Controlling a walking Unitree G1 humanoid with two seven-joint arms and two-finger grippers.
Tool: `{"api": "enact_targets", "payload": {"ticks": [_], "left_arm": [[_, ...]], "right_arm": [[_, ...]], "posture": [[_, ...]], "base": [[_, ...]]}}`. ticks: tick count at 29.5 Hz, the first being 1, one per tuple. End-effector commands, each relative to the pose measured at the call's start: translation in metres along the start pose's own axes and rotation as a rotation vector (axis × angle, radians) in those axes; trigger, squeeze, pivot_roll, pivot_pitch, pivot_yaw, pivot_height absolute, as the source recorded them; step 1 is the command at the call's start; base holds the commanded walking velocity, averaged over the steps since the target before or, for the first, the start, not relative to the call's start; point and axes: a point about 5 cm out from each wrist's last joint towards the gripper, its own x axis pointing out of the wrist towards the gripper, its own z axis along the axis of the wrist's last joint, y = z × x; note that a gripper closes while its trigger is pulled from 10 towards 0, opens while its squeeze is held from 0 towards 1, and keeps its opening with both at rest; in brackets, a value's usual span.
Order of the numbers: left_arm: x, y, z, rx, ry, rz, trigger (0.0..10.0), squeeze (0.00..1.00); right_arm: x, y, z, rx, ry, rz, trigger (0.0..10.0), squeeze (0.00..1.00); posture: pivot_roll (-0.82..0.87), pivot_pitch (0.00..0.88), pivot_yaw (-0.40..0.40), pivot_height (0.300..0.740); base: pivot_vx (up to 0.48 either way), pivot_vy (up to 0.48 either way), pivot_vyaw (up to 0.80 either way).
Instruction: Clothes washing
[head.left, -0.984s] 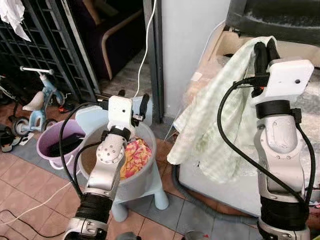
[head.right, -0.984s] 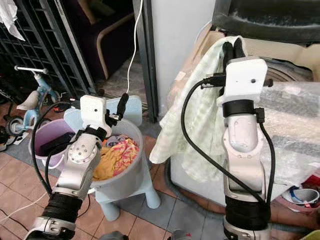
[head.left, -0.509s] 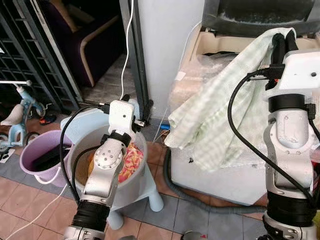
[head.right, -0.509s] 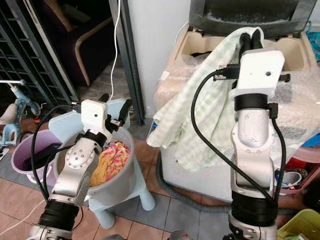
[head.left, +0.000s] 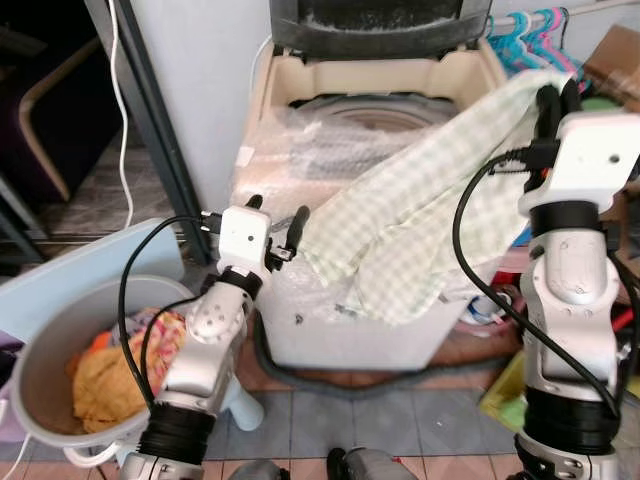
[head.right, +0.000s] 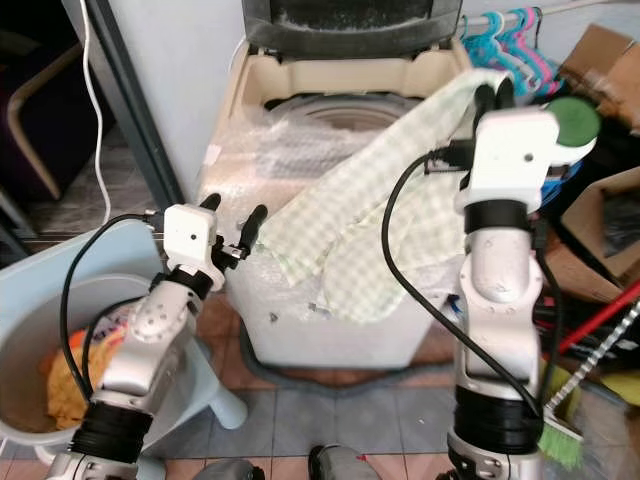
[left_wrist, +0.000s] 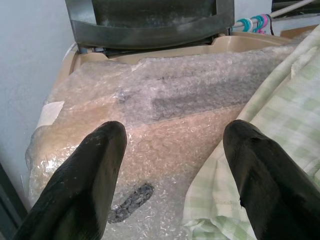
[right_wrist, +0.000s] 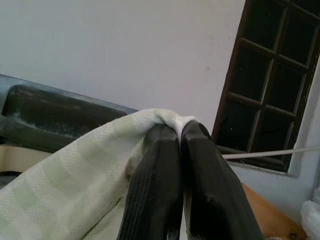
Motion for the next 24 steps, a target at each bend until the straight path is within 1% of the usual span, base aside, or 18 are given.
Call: {"api": "enact_targets", "payload": {"ticks": [1, 2, 3, 7, 9, 12, 13, 15, 18, 20, 21, 22, 24], "left_arm": [[0.000, 0.000, 0.003, -0.001, -0.008, 0.004, 10.0, 0.00], [0.000, 0.001, 0.003, 0.015, -0.013, 0.019, 10.0, 0.00], [0.001, 0.002, 0.003, 0.031, -0.015, 0.043, 10.0, 0.00], [0.000, 0.004, 0.004, 0.046, -0.021, 0.085, 10.0, 0.00], [0.001, 0.008, 0.006, 0.048, -0.028, 0.102, 10.0, 0.00], [0.000, 0.013, 0.009, 0.036, -0.031, 0.116, 10.0, 0.00], [-0.001, 0.015, 0.012, 0.032, -0.043, 0.133, 10.0, 0.00], [-0.002, 0.016, 0.014, 0.029, -0.054, 0.139, 10.0, 0.00], [-0.003, 0.015, 0.014, 0.043, -0.052, 0.138, 10.0, 0.00], [-0.003, 0.015, 0.014, 0.037, -0.047, 0.132, 10.0, 0.00], [-0.004, 0.015, 0.013, 0.036, -0.041, 0.128, 10.0, 0.00], [-0.005, 0.015, 0.013, 0.036, -0.041, 0.127, 10.0, 0.00], [-0.007, 0.015, 0.013, 0.039, -0.035, 0.124, 10.0, 0.00]], "right_arm": [[0.001, 0.001, 0.004, 0.017, -0.014, 0.013, 10.0, 0.00], [0.000, 0.002, 0.004, 0.024, -0.016, 0.021, 10.0, 0.00], [0.000, 0.004, 0.004, 0.037, -0.020, 0.035, 10.0, 0.00], [0.000, 0.007, 0.005, 0.043, -0.020, 0.052, 10.0, 0.00], [0.000, 0.011, 0.005, 0.064, -0.023, 0.080, 10.0, 0.00], [0.001, 0.021, 0.008, 0.126, -0.030, 0.153, 10.0, 0.00], [0.002, 0.029, 0.008, 0.172, -0.014, 0.219, 10.0, 0.00], [0.003, 0.033, 0.008, 0.192, -0.013, 0.243, 10.0, 0.00], [0.007, 0.035, 0.006, 0.209, 0.005, 0.260, 10.0, 0.00], [0.013, 0.037, 0.009, 0.193, -0.024, 0.305, 10.0, 0.00], [0.017, 0.038, 0.011, 0.184, -0.036, 0.314, 10.0, 0.00], [0.019, 0.039, 0.011, 0.187, -0.042, 0.314, 10.0, 0.00], [0.027, 0.040, 0.013, 0.200, -0.051, 0.317, 10.0, 0.00]], "posture": [[-0.14, 0.023, 0.068, 0.740], [-0.14, 0.023, 0.068, 0.740], [-0.14, 0.025, 0.066, 0.740], [-0.13, 0.024, 0.066, 0.740], [-0.13, 0.026, 0.065, 0.740], [-0.13, 0.029, 0.067, 0.740], [-0.12, 0.029, 0.067, 0.740], [-0.12, 0.031, 0.069, 0.740], [-0.12, 0.035, 0.071, 0.740], [-0.11, 0.046, 0.075, 0.740], [-0.11, 0.048, 0.075, 0.740], [-0.11, 0.052, 0.075, 0.740], [-0.09, 0.060, 0.075, 0.740]], "base": [[0.000, 0.000, -0.80], [0.000, 0.000, -0.80], [0.000, 0.000, 0.00], [0.000, 0.000, 0.00], [0.000, 0.000, 0.00], [0.000, 0.000, 0.00], [0.000, 0.000, 0.00], [0.000, 0.000, 0.00], [0.282, 0.000, 0.00], [0.294, 0.000, 0.00], [0.296, 0.000, 0.67], [0.304, 0.000, 0.69], [0.330, 0.000, 0.00]]}}
